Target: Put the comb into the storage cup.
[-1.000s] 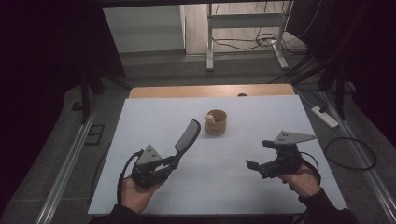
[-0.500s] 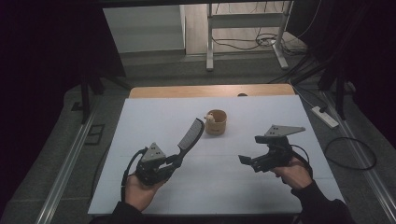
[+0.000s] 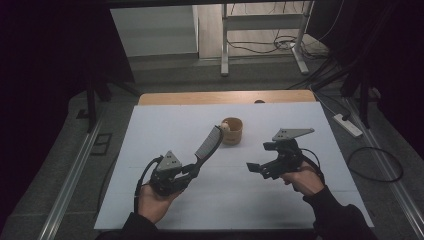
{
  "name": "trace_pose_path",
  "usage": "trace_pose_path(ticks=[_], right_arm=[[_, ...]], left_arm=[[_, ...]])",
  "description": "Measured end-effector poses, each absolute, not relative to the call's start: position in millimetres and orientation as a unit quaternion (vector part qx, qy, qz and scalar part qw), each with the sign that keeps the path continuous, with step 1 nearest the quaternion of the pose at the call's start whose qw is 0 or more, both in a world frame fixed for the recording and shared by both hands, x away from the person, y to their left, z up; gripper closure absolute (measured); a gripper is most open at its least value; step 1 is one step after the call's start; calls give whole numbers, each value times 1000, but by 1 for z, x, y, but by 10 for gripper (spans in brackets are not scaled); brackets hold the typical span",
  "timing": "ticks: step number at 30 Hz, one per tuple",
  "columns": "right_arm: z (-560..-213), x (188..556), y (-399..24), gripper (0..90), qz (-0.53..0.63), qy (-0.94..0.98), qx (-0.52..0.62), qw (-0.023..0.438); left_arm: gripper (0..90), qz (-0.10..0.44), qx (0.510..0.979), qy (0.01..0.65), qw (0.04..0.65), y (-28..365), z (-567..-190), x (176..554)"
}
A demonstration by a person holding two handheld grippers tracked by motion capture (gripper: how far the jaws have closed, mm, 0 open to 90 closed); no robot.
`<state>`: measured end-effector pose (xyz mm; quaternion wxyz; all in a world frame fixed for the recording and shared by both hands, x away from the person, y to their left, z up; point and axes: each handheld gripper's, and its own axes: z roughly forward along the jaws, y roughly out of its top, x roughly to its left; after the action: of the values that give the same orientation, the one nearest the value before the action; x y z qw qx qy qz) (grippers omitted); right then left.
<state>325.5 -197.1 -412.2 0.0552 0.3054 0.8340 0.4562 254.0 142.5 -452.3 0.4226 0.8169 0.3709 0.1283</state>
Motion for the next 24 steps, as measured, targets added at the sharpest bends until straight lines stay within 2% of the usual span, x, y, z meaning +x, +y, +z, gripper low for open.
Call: trace_pose_path(ticks=[24], right_arm=[[-408,350,-165,0,462,826,322,-10]], left_arm=[[723,136,823,354,422,126,-453,263]])
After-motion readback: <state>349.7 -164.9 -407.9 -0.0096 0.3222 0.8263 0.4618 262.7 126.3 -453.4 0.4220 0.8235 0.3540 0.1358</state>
